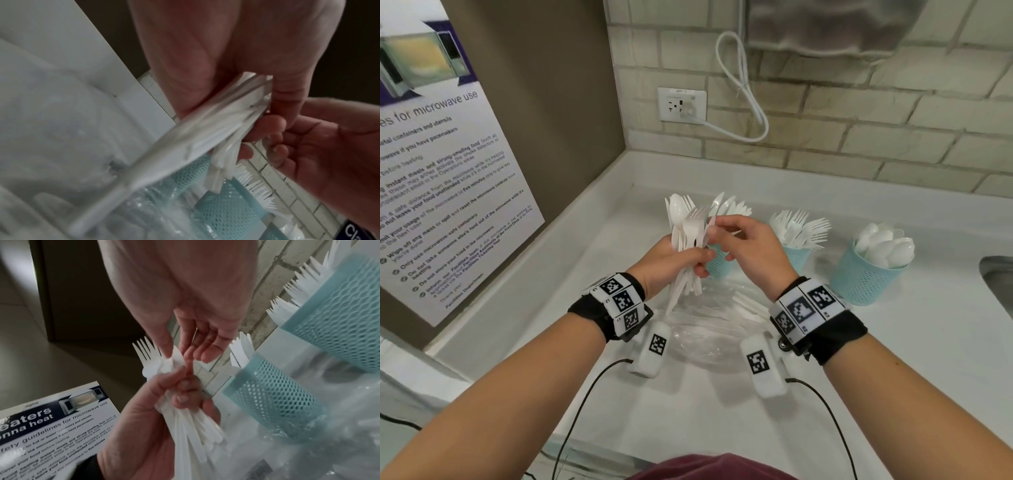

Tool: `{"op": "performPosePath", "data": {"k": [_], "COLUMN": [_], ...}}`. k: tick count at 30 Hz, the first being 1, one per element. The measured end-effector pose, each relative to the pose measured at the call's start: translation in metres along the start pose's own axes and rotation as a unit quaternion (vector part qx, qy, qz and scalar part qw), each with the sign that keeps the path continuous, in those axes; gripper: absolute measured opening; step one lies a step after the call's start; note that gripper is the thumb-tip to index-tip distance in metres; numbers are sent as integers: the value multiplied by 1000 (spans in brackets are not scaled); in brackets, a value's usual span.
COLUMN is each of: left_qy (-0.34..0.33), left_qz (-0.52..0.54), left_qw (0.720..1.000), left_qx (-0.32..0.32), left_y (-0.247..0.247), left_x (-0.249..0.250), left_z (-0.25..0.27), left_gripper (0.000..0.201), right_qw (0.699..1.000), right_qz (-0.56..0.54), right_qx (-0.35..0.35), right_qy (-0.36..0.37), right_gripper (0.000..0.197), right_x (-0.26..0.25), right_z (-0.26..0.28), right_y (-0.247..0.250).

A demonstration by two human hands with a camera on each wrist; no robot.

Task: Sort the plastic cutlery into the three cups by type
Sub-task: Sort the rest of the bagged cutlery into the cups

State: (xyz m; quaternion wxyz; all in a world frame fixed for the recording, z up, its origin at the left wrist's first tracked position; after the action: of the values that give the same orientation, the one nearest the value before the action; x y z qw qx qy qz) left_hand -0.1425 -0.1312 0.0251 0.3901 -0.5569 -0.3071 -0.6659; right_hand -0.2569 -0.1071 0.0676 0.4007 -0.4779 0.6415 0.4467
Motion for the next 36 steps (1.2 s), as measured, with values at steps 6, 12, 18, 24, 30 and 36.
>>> {"op": "performPosePath", "data": {"k": [6, 12, 18, 24, 30, 36], "left_qy": [5, -22, -57, -91, -111, -122], "left_qz": [12, -6, -68, -45, -119, -85], "left_qw": [1000, 997, 983, 981, 964, 976], "left_qx": [20, 76, 161, 165, 213, 160], "left_y": [-3, 24, 43, 35, 30, 11], "left_x": [7, 14, 19, 31, 39, 39], "left_z": [-3, -5, -7, -12, -17, -23], "left_gripper": [5, 6, 14, 15, 36, 48], "right_qw": [999, 969, 971, 949, 995, 998], "right_qz": [-12, -16, 103, 303, 16, 6], "right_qx": [49, 211, 165, 32, 26, 41], "right_qy": [13, 127, 135, 77, 91, 56], "right_gripper": [15, 13, 4, 26, 39, 30], "right_x": [-3, -56, -50, -8, -43, -25], "right_z": [-12, -30, -54, -54, -31, -34], "right_y": [18, 67, 46, 19, 6, 11]}}
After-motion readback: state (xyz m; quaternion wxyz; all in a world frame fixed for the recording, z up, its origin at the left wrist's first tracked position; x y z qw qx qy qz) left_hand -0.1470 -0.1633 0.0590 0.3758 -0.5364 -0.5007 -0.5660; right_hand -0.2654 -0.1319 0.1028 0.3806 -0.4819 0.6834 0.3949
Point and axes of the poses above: each hand's wrist, its own z-axis away from the middle knuckle, its own y-axis out of the back of the hand, x = y × z, the point moved 9 cm from there along -z, towards the middle knuckle, and after that the axes turned 8 degrees about y, right-handed, at the moved point
